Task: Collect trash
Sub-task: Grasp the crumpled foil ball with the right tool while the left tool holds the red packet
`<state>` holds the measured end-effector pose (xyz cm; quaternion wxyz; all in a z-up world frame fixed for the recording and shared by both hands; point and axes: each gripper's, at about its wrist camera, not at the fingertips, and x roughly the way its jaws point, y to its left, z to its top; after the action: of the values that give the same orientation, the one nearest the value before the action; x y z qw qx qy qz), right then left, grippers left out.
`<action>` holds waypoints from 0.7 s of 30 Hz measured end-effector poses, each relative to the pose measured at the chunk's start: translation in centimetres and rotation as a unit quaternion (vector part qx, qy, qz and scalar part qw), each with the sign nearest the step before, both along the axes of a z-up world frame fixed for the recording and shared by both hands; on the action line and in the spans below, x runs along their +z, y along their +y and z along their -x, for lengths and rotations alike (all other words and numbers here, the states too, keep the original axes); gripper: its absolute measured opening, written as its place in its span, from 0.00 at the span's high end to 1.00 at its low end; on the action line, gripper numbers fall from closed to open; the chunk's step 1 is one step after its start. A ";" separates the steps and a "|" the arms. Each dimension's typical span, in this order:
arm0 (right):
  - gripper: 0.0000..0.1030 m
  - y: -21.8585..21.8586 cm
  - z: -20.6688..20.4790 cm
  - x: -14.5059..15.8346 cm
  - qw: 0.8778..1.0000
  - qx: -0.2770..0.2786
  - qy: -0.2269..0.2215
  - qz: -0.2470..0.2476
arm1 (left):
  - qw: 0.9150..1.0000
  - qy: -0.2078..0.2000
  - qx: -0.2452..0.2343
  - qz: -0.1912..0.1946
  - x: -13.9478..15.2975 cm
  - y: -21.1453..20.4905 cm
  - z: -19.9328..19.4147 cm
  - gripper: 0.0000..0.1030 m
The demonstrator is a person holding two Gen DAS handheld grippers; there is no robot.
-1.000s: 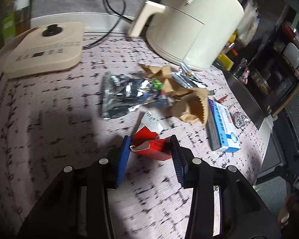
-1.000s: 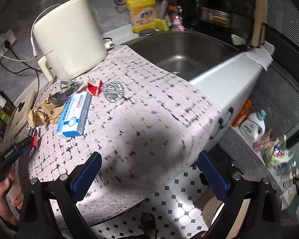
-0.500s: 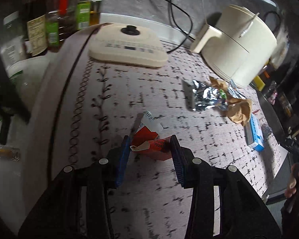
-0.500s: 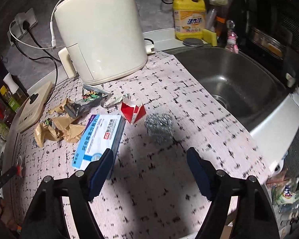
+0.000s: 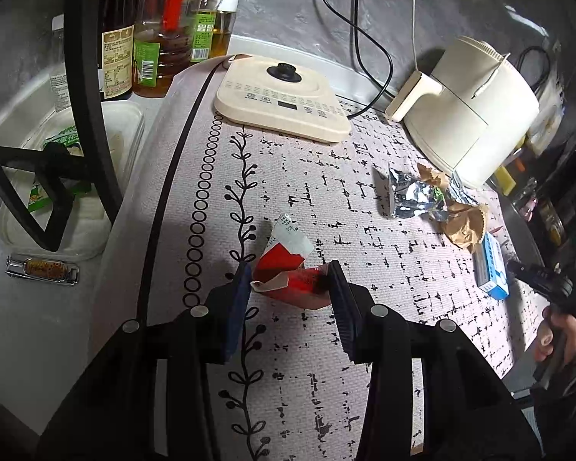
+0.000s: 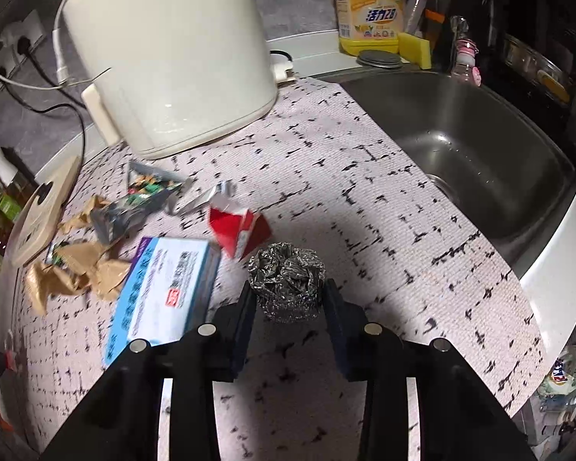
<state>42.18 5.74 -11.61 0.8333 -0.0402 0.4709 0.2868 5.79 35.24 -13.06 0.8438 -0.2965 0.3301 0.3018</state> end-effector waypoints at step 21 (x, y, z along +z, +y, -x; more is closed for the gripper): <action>0.66 -14.0 7.9 3.2 0.999 -0.027 0.003 -0.032 | 0.998 -0.017 -0.059 -0.004 2.2 -9.7 -2.4 0.60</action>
<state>34.33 -8.23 -8.37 0.8401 0.0003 0.4651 0.2791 8.19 25.56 -10.85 0.8668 -0.2782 0.3317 0.2476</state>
